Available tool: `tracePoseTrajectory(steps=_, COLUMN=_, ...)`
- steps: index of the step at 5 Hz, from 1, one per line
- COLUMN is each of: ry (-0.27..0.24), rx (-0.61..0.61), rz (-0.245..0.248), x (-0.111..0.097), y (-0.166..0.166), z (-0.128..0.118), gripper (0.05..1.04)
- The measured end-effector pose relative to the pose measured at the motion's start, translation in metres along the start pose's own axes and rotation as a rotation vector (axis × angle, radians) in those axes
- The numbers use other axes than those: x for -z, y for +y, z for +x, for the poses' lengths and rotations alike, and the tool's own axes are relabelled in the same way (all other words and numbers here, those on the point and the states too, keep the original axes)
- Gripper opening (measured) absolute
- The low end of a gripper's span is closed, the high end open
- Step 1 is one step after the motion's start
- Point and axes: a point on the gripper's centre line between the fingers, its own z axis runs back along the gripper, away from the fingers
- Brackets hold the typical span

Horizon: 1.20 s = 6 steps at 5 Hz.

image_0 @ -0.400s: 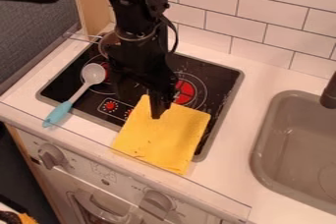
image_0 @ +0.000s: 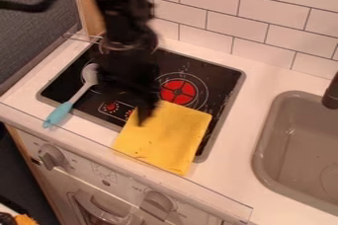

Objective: Move the blue ladle to the top of the right burner

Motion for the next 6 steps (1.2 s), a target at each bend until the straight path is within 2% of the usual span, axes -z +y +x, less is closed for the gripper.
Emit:
tracePoseTrajectory(steps=2, ry=0.010, rx=-0.131, rz=0.054, x=0.011, y=0.066, z=-0.038, gripper=0.999)
tracePoseTrajectory(steps=3, ry=0.019, rx=-0.178, rz=0.062, x=0.025, y=0.083, z=-0.047, gripper=0.999)
tracePoseTrajectory(steps=4, ry=0.025, rx=-0.213, rz=0.068, x=0.037, y=0.095, z=-0.046, gripper=1.003)
tracePoseTrajectory(steps=6, ry=0.036, rx=-0.251, rz=0.099, x=0.045, y=0.106, z=-0.040, gripper=1.001)
